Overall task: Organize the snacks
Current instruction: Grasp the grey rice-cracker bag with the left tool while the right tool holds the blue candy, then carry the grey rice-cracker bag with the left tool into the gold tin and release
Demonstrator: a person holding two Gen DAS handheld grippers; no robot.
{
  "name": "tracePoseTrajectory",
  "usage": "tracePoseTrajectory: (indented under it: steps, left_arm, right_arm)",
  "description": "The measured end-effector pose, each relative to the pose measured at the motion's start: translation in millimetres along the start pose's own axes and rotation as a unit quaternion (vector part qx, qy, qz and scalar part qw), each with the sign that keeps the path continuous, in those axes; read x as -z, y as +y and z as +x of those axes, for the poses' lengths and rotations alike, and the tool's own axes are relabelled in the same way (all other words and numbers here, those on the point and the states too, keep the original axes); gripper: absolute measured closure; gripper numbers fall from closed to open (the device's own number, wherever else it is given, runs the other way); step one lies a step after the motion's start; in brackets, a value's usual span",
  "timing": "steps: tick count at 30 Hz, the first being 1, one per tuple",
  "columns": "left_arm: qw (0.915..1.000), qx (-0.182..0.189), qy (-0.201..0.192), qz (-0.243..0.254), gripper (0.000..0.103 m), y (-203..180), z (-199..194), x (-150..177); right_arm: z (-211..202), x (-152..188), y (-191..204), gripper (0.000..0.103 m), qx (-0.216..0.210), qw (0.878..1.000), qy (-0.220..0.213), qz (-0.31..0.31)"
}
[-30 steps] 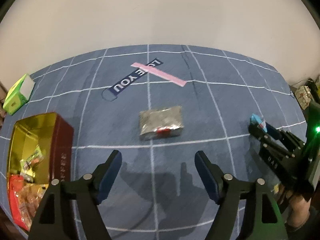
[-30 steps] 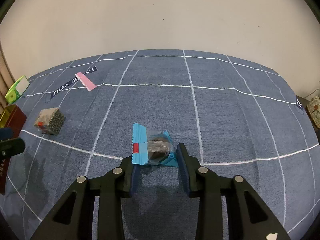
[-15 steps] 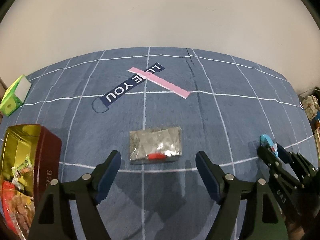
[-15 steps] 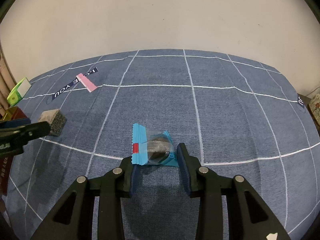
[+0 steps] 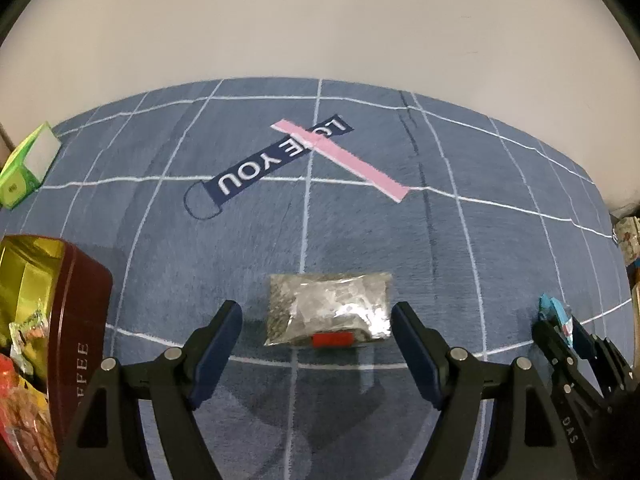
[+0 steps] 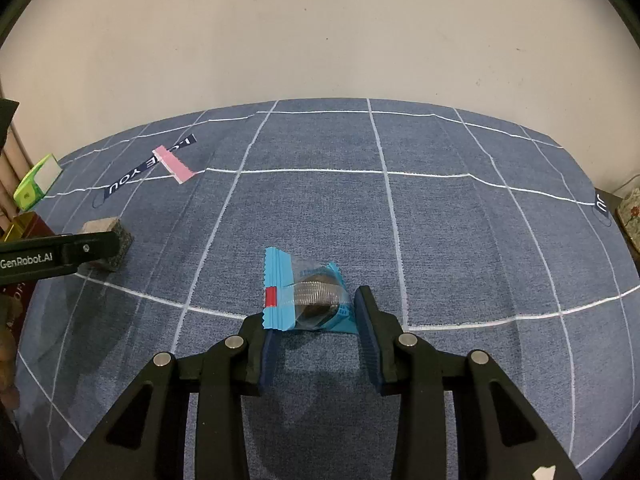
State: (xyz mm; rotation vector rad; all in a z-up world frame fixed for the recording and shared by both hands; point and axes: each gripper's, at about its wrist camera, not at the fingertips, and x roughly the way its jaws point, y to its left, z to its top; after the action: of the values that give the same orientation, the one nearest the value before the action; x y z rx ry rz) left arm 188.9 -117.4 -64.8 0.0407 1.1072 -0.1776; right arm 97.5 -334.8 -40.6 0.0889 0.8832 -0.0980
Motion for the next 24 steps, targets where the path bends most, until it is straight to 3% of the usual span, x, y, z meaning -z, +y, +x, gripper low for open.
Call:
tracePoseTrajectory:
  steps: [2, 5, 24]
  left_arm:
    - [1.0, 0.001, 0.004, -0.005, 0.026, 2, 1, 2]
    - [0.9999, 0.007, 0.011, 0.002, 0.043, 2, 3, 3]
    - [0.9999, -0.001, 0.011, 0.005, 0.044, 11, -18, 22]
  right_arm:
    - [0, 0, 0, 0.069, 0.001, 1.0, 0.0, 0.0]
    - [0, 0, 1, 0.068, 0.002, 1.0, 0.0, -0.002]
    - [1, 0, 1, 0.068, 0.006, 1.0, 0.001, -0.008]
